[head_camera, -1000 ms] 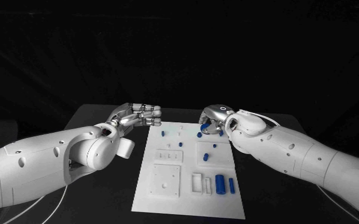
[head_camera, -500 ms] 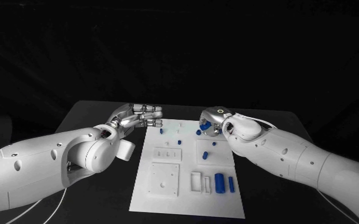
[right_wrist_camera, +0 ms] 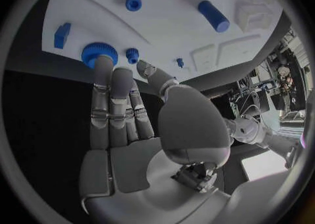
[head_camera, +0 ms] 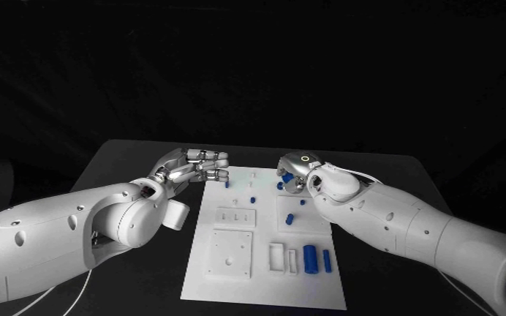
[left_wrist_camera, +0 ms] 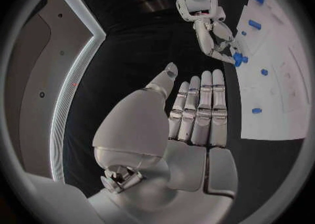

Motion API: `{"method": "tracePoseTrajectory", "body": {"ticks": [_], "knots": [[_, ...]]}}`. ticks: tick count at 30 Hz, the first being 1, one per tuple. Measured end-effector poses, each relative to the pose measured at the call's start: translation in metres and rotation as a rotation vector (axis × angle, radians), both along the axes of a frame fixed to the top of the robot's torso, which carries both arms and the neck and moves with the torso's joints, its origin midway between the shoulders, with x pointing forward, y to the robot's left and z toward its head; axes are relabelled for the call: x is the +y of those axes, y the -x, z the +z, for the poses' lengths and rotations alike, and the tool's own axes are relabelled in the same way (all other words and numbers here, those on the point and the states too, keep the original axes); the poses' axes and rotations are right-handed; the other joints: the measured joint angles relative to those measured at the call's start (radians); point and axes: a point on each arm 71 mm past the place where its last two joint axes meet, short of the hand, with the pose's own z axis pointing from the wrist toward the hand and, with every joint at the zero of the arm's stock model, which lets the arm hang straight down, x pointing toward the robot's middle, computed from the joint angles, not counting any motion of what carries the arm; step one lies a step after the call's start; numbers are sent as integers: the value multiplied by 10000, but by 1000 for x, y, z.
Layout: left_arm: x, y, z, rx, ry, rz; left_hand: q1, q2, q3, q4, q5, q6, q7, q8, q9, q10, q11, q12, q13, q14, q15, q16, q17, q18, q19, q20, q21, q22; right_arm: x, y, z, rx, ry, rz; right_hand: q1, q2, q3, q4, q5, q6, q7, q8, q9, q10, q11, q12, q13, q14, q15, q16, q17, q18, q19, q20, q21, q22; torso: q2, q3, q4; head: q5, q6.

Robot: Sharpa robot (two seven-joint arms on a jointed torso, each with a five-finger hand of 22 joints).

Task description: Assemble the parts on the task board

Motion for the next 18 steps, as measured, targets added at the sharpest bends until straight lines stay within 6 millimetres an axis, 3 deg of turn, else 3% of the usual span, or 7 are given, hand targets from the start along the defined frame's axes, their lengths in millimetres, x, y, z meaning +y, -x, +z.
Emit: {"method": "tracePoseTrajectory", "body": {"ticks": [11,18], "knots": [[-2,-1,0,-20,-12,-31,0,0,0,0,0,-2,2,0,-1,0,0,0,0,0,0,0,1,-44,0,0,0,-1,3,-1,-6,-9,83,-66,0,0,439,-3,-194,32,-32,0,-1,130,-55,0,0,2,-2,0,-26,21,55,-51,-295,576,195,-36,62,-54,73],[-2,-2,0,-24,-27,-21,-33,33,-32,-32,0,-6,5,0,-1,-23,23,0,-1,0,0,0,1,-44,-24,24,42,-18,2,-1,-8,25,128,-102,-40,-40,618,13,-239,111,-46,0,-1,210,-64,0,-1,3,-3,0,-25,14,90,-20,-433,844,283,-49,63,-67,103]]}}
